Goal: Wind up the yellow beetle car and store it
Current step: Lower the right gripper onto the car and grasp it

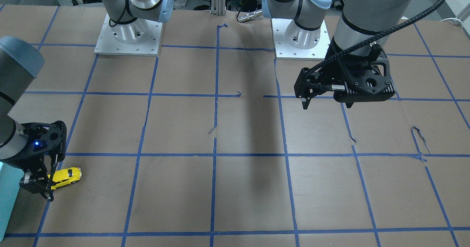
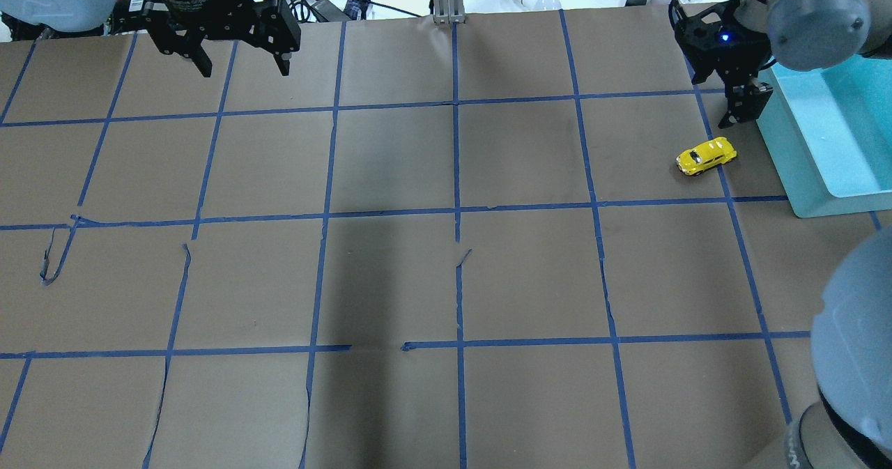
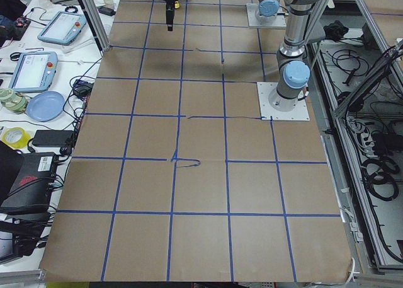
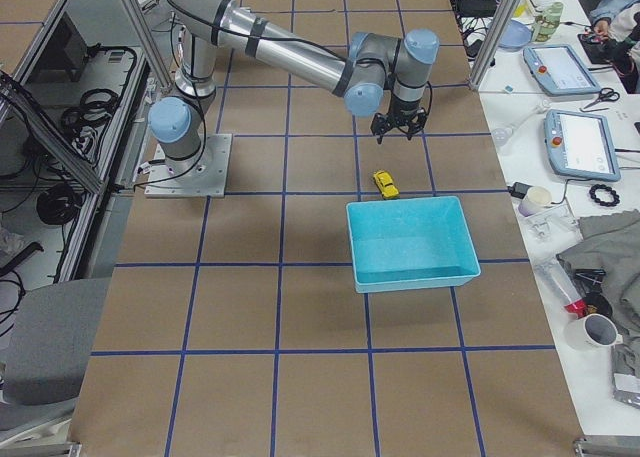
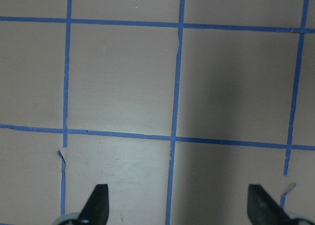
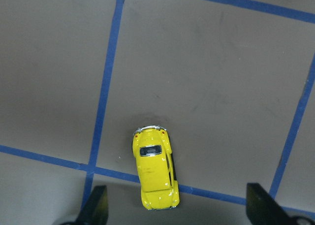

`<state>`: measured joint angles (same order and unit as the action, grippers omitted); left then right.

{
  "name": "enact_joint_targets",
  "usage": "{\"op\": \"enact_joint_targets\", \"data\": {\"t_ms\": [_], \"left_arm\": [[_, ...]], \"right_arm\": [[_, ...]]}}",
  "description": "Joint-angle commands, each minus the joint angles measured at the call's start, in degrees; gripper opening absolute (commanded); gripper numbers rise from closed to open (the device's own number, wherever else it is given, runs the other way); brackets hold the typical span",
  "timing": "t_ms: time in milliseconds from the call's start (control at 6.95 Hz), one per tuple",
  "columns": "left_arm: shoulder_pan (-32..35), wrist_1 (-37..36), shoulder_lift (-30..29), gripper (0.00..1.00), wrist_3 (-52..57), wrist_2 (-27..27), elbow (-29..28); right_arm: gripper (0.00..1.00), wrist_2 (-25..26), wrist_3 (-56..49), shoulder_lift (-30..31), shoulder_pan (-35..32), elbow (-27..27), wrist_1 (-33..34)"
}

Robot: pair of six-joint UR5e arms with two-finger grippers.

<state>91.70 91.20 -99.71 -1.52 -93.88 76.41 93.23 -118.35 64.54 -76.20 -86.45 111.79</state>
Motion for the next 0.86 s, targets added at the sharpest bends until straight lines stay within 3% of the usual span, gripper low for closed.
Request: {"op": "enact_joint_targets", "data": {"t_ms": [0, 288, 719], "left_arm": [[-2.7, 4.4, 1.1, 1.0, 4.3, 2.2, 0.2], [-3.0, 4.5, 2.0, 1.0, 5.6, 2.1, 1.1], [-3.1, 3.5, 2.5, 1.0, 7.0, 1.9, 2.7]], "right_arm": [[0.97, -0.8, -5.3, -3.5, 2.0, -2.1, 4.7], [0.97, -0.8, -8.0, -3.8, 3.7, -5.1, 8.6], [0.97, -0.8, -8.4, -6.8, 4.9, -5.4, 12.6]]}}
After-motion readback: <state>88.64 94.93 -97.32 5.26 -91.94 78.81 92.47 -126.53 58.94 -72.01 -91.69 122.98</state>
